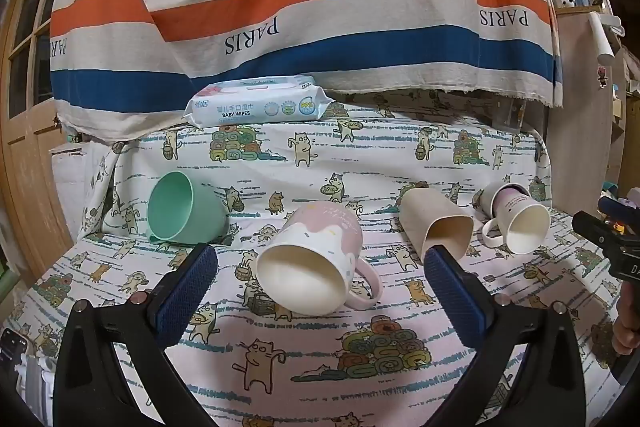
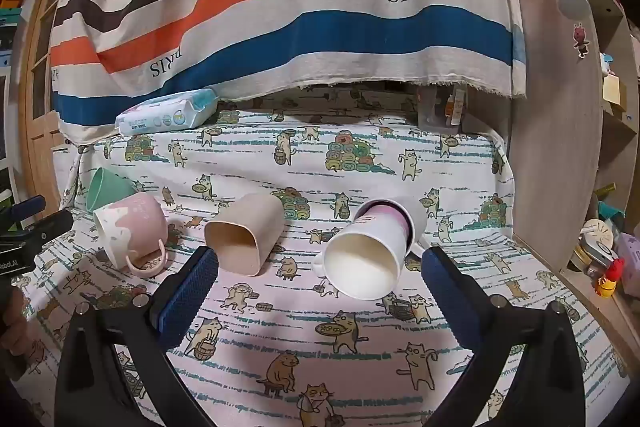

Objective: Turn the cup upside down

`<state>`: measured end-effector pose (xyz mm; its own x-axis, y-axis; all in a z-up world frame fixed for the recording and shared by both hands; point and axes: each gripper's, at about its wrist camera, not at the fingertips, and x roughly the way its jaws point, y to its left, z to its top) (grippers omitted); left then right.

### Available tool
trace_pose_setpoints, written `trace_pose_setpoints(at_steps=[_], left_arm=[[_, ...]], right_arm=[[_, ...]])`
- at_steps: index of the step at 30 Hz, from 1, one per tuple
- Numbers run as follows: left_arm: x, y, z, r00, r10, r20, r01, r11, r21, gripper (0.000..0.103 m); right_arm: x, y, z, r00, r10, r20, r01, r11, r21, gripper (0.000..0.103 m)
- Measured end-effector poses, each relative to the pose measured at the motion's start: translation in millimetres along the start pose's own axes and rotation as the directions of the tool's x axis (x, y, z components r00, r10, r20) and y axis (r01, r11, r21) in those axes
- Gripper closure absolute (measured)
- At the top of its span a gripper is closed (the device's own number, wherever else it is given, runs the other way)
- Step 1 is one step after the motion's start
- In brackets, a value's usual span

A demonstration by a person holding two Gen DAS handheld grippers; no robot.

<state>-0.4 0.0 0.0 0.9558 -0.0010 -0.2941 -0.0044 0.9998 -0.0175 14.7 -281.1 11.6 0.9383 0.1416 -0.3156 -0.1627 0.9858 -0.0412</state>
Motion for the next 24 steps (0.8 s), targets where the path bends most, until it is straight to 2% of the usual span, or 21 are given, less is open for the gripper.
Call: trace_pose_setpoints(at_steps=[24], left_arm=[[0.1, 3.6, 1.8, 1.000, 0.008, -0.006, -0.008, 1.000, -0.002, 0.000]], right_arm=[[0.2, 0.6, -0.7, 1.000, -0.002, -0.005, 0.002, 1.000, -0.010, 0.001]])
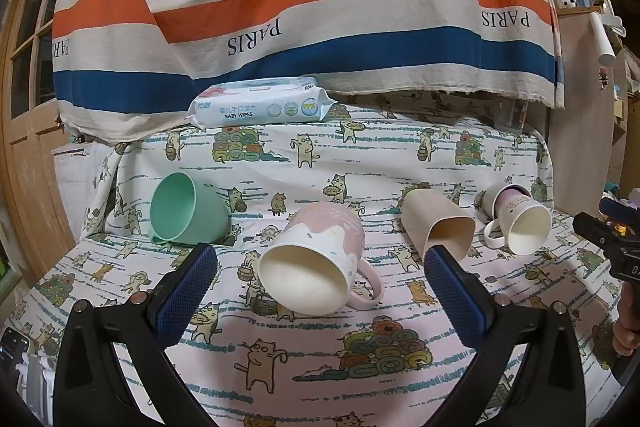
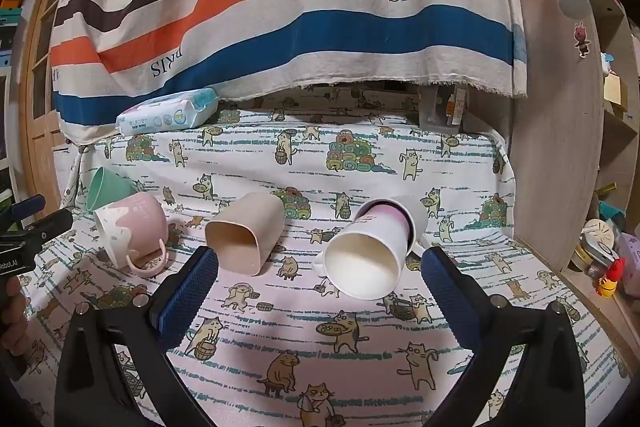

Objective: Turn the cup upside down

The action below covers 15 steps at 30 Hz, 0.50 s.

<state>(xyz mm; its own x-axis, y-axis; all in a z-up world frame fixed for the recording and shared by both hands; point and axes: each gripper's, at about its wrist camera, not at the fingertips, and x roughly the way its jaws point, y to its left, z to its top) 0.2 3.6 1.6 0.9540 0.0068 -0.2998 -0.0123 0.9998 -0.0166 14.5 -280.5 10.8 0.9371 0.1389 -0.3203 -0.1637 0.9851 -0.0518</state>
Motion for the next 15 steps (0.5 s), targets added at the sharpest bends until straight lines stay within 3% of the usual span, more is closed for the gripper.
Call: trace_pose_setpoints(at_steps=[15], left_arm=[[0.8, -0.5, -0.6, 1.000, 0.022, 0.000, -0.022, 1.000, 0.000, 0.000]], right_arm=[[0.8, -1.9, 0.0, 1.000, -0.024, 0.000, 0.024, 1.000, 0.008, 0.001]])
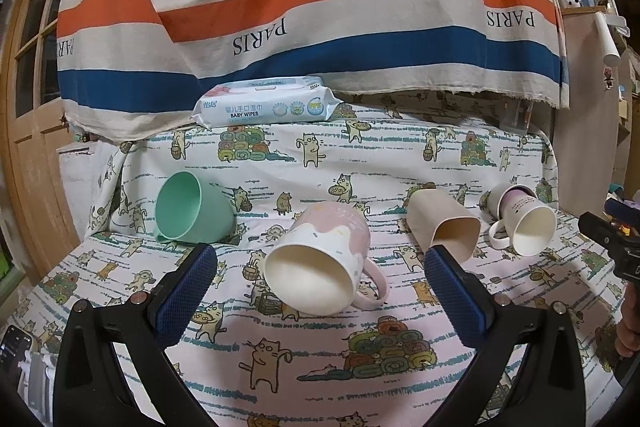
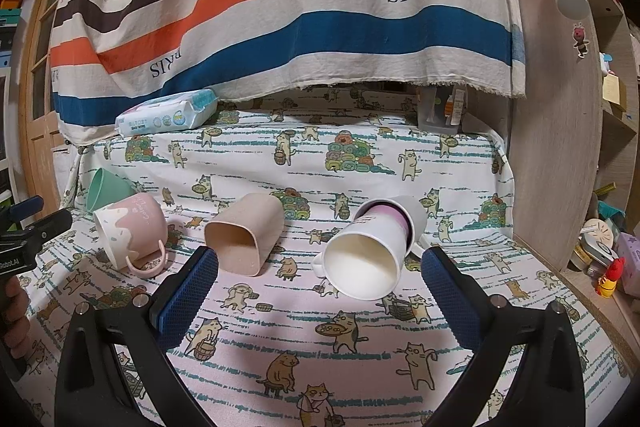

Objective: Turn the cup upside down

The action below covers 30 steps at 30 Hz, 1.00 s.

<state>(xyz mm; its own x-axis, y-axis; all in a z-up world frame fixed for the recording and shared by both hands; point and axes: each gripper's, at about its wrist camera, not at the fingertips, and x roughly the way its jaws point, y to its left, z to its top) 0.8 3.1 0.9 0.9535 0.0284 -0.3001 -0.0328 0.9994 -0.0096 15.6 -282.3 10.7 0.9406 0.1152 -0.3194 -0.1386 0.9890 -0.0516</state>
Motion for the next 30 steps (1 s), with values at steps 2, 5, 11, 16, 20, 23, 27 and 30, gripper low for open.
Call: trace_pose_setpoints(at_steps=[2, 5, 11, 16, 20, 23, 27, 30], left_arm=[[0.1, -0.1, 0.1, 1.000, 0.000, -0.003, 0.000, 1.000, 0.000, 0.000], [0.3, -0.3, -0.4, 1.000, -0.001, -0.002, 0.001, 1.000, 0.001, 0.000], [0.3, -0.8, -0.6, 1.000, -0.001, -0.003, 0.001, 1.000, 0.000, 0.000], [0.0, -1.8, -0.7, 1.000, -0.002, -0.002, 0.002, 1.000, 0.002, 0.000], [0.4, -1.7, -0.5, 1.000, -0.001, -0.004, 0.001, 1.000, 0.002, 0.000], [0.3, -1.5, -1.3, 1.000, 0.018, -0.004, -0.018, 1.000, -0.002, 0.000], [4.4, 1.7, -2.0, 0.999, 0.029, -0.025, -0.030, 0.999, -0.018, 0.000], [5.1, 5.0, -2.0, 0.999, 0.022, -0.031, -0.023, 0.999, -0.030, 0.000]], right_arm=[[-1.2, -0.2, 0.5, 1.000, 0.015, 0.005, -0.015, 1.000, 0.000, 0.001], [-0.1, 2.3, 0.1, 1.000, 0.022, 0.004, -0.021, 1.000, -0.019, 0.001], [-2.2, 1.6, -0.8, 1.000, 0.016, 0.007, -0.016, 1.000, -0.003, 0.001], [-1.5, 2.3, -0.9, 1.000, 0.024, 0.006, -0.024, 1.000, -0.006, 0.001], [-1.6, 2.7, -0.6, 1.000, 0.025, 0.005, -0.025, 1.000, -0.008, 0.001], [-1.7, 2.3, 0.0, 1.000, 0.028, 0.004, -0.028, 1.000, -0.008, 0.007], [-1.5, 2.8, 0.1, 1.000, 0.015, 0.005, -0.015, 1.000, -0.004, 0.007], [-1.5, 2.0, -0.3, 1.000, 0.007, 0.006, -0.007, 1.000, 0.000, 0.007]])
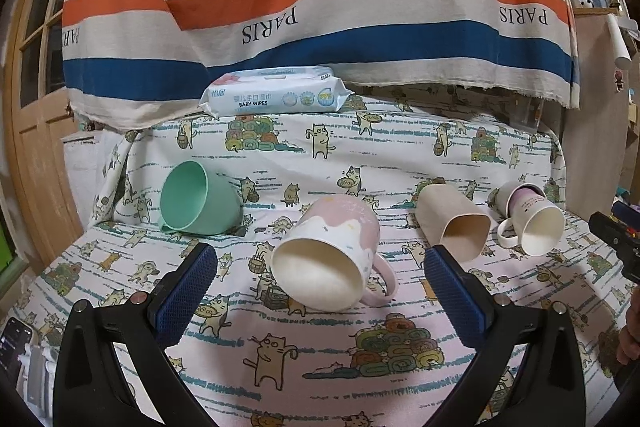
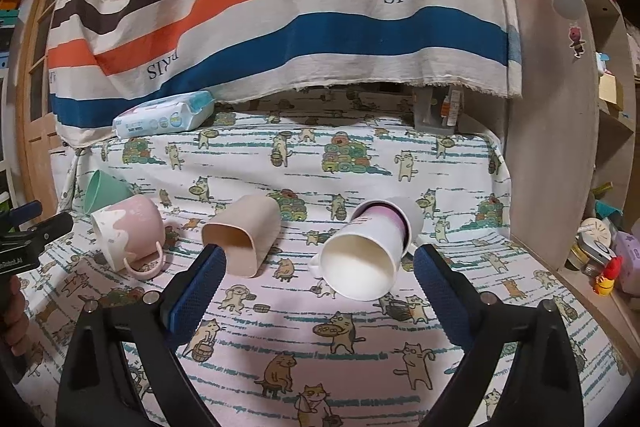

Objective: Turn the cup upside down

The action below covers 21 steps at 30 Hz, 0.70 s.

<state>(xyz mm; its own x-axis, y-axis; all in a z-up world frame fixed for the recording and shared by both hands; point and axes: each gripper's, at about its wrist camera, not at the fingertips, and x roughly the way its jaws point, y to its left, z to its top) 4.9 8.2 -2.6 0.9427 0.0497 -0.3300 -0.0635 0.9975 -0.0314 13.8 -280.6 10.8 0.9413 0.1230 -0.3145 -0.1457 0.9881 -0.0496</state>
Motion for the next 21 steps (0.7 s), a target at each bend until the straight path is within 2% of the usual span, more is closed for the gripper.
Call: trace_pose_setpoints(at_steps=[8, 14, 21], left_arm=[[-7.7, 0.7, 1.1, 0.999, 0.023, 0.036, -0.023, 1.000, -0.001, 0.000], [-6.9, -6.0, 1.8, 0.999, -0.008, 0.031, 0.007, 0.999, 0.035, 0.000], [-6.7, -6.9, 2.1, 0.999, -0.018, 0.032, 0.017, 1.000, 0.026, 0.000]], right_arm=[[0.4, -0.6, -0.3, 1.000, -0.003, 0.000, 0.003, 1.000, -0.002, 0.007], [-0.2, -1.0, -0.5, 1.000, -0.005, 0.002, 0.005, 1.000, -0.002, 0.001], [-0.4, -1.4, -0.9, 1.000, -0.008, 0.002, 0.008, 1.000, -0.002, 0.001]])
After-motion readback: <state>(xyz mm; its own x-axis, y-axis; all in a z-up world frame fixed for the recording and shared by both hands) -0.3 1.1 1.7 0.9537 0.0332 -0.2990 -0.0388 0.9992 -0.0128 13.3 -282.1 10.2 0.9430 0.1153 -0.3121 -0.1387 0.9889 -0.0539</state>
